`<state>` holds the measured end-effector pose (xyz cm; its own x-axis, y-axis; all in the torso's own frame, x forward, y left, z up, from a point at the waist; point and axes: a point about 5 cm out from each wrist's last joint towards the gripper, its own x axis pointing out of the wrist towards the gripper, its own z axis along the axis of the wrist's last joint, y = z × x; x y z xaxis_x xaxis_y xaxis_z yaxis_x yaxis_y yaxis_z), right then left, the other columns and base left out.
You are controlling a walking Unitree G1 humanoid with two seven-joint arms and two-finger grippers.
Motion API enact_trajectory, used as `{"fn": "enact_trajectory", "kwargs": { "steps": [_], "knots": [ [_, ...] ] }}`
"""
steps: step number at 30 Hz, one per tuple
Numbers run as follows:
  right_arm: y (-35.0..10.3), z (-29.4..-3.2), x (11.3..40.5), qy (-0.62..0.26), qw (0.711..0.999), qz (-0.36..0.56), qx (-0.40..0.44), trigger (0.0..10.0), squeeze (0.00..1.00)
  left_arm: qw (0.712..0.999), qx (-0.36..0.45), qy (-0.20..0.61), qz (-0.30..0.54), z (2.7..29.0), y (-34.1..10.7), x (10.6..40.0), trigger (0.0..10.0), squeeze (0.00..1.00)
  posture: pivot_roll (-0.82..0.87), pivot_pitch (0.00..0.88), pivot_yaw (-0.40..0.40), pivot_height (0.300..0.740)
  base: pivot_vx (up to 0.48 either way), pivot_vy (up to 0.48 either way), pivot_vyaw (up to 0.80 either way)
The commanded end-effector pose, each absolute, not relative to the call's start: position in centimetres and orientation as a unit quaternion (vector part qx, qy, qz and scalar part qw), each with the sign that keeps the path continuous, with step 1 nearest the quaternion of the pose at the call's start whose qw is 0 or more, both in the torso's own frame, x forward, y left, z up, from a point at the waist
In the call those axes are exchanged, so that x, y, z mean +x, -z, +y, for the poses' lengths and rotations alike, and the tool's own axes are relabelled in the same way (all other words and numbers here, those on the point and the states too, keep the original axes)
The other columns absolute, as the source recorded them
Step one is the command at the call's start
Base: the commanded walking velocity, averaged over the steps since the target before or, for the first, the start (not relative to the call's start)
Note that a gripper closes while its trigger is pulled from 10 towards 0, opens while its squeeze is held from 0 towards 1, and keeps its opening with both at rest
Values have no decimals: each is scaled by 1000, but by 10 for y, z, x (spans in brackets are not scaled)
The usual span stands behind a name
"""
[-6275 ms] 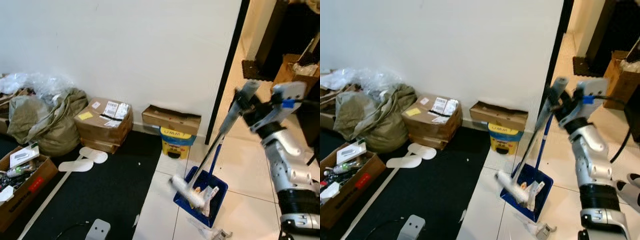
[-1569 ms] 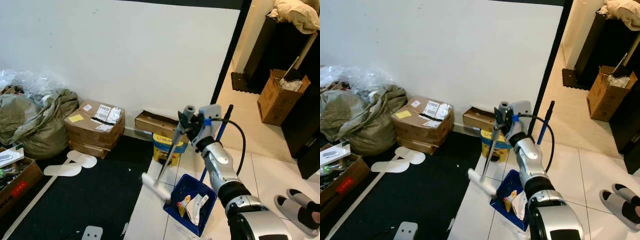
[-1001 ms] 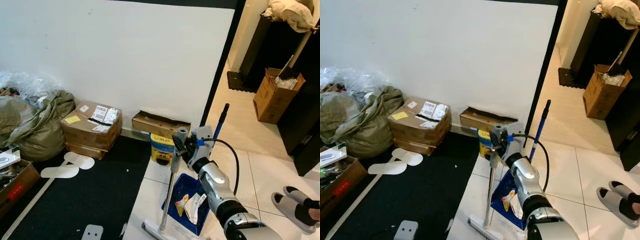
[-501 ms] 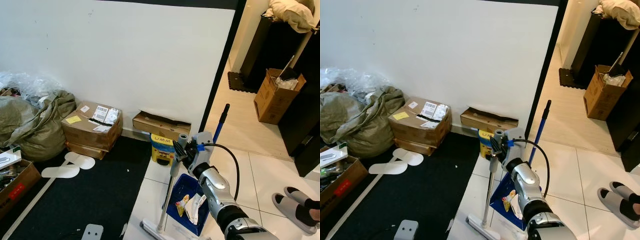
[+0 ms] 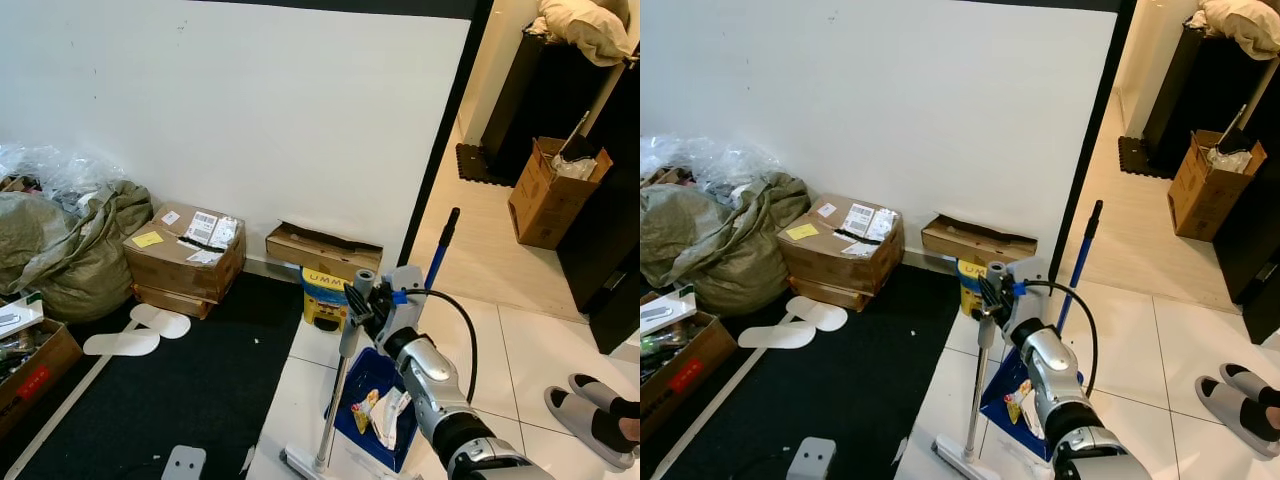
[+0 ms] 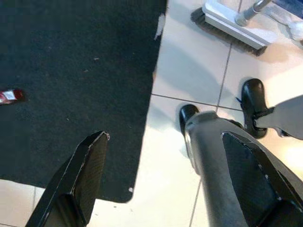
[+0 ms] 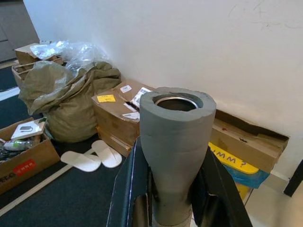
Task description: Sweep floor
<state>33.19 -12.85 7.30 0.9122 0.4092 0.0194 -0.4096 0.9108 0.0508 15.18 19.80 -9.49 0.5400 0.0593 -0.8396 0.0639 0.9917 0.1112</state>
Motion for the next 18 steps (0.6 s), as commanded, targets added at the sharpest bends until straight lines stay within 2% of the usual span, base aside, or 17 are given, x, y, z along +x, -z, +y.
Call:
{"fn": "enact_trajectory", "kwargs": {
  "steps": [1, 18],
  "knots": [
    [-90, -128, 340, -211, 976, -43, 22, 10000, 0, 873, 68, 4, 482, 199, 95, 150, 10000, 0, -69, 0, -47, 740, 0, 0, 0],
    [-117, -135, 353, -198, 976, -91, 30, 10000, 0, 871, 64, 4, 487, 198, 97, 146, 10000, 0, -69, 0, -45, 740, 0, 0, 0]
  ]
}}
